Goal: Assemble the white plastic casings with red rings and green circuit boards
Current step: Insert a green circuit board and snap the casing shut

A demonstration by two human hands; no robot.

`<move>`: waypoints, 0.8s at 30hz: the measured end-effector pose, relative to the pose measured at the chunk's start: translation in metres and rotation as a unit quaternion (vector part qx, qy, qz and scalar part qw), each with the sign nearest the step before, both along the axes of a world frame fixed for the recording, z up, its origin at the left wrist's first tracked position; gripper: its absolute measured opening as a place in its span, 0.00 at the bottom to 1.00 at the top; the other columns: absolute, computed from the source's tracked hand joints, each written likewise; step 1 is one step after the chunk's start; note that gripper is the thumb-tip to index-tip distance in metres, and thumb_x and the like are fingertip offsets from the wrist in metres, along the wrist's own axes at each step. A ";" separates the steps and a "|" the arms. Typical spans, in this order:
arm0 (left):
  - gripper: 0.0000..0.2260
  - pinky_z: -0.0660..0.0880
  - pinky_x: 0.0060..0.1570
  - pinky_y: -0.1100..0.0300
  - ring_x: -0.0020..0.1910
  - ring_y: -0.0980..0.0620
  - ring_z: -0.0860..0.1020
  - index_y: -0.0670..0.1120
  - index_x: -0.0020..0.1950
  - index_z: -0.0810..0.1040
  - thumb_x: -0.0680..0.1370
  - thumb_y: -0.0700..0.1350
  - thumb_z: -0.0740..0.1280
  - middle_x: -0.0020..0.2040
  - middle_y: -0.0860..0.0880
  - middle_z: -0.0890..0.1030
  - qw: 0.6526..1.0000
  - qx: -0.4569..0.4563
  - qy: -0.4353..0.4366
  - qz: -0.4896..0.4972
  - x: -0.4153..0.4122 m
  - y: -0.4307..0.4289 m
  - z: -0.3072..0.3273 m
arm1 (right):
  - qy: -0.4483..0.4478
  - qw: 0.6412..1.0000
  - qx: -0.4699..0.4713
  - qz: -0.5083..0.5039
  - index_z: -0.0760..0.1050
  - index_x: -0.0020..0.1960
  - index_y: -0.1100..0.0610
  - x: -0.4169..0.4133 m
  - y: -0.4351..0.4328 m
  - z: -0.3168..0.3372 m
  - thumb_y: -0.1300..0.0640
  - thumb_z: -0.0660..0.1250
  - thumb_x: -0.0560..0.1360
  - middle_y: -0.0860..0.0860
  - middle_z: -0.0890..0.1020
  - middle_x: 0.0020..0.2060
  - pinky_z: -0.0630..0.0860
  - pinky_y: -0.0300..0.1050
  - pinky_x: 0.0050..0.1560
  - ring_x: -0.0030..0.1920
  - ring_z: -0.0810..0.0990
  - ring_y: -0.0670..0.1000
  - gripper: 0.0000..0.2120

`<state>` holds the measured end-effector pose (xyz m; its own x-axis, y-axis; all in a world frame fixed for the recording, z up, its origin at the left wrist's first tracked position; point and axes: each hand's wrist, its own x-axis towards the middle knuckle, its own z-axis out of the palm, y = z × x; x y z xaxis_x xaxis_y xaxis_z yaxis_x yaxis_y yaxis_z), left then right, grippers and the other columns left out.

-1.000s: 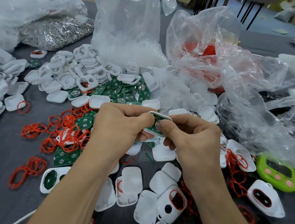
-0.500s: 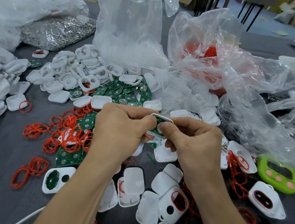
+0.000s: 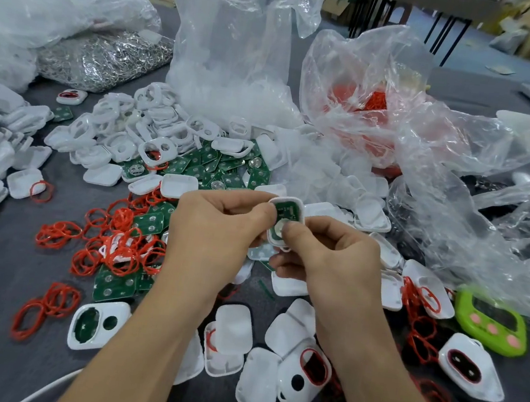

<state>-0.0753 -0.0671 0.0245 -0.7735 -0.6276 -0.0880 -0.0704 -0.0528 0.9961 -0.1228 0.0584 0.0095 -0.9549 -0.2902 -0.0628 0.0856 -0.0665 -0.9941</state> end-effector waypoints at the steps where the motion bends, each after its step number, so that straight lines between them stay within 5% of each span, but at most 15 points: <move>1: 0.06 0.84 0.49 0.44 0.39 0.46 0.87 0.57 0.42 0.89 0.67 0.49 0.75 0.38 0.49 0.87 1.000 -0.007 0.004 0.004 0.000 0.000 0.000 | 0.009 1.000 0.005 0.006 0.85 0.40 0.55 0.001 0.000 0.000 0.59 0.76 0.75 0.57 0.86 0.33 0.80 0.42 0.32 0.30 0.85 0.55 0.05; 8: 0.06 0.84 0.48 0.44 0.38 0.50 0.86 0.60 0.41 0.88 0.67 0.53 0.73 0.36 0.53 0.87 0.998 -0.058 0.014 0.014 0.001 0.004 0.001 | 0.019 0.999 -0.003 0.049 0.86 0.45 0.53 0.002 0.000 0.003 0.63 0.71 0.79 0.57 0.87 0.35 0.81 0.44 0.32 0.32 0.86 0.58 0.08; 13: 0.04 0.85 0.48 0.45 0.41 0.45 0.86 0.53 0.45 0.89 0.74 0.45 0.75 0.40 0.46 0.88 0.999 0.016 0.018 -0.040 0.003 0.002 0.003 | 0.003 0.998 -0.027 0.051 0.85 0.46 0.55 0.001 0.001 0.005 0.64 0.69 0.80 0.58 0.86 0.35 0.81 0.43 0.32 0.31 0.86 0.57 0.09; 17: 0.13 0.78 0.37 0.63 0.40 0.49 0.79 0.49 0.51 0.89 0.77 0.34 0.69 0.45 0.42 0.87 0.988 0.074 0.012 -0.132 0.003 -0.004 0.004 | -0.002 0.999 -0.038 0.026 0.84 0.47 0.58 -0.001 0.001 0.002 0.64 0.69 0.80 0.60 0.86 0.34 0.81 0.43 0.31 0.31 0.85 0.58 0.07; 21: 0.24 0.75 0.42 0.59 0.44 0.45 0.77 0.47 0.62 0.84 0.69 0.29 0.71 0.53 0.41 0.86 0.973 0.120 0.047 -0.193 0.002 -0.009 -0.001 | 0.013 1.000 -0.024 0.008 0.84 0.45 0.56 -0.003 0.002 0.000 0.63 0.69 0.79 0.58 0.85 0.32 0.79 0.44 0.29 0.28 0.83 0.58 0.07; 24: 0.37 0.80 0.45 0.59 0.45 0.47 0.83 0.50 0.71 0.77 0.65 0.25 0.73 0.54 0.42 0.86 0.967 0.046 0.056 -0.244 0.002 -0.012 -0.003 | 0.020 1.000 -0.017 0.010 0.84 0.46 0.55 -0.005 0.004 0.000 0.59 0.70 0.76 0.57 0.85 0.32 0.75 0.44 0.27 0.27 0.80 0.56 0.04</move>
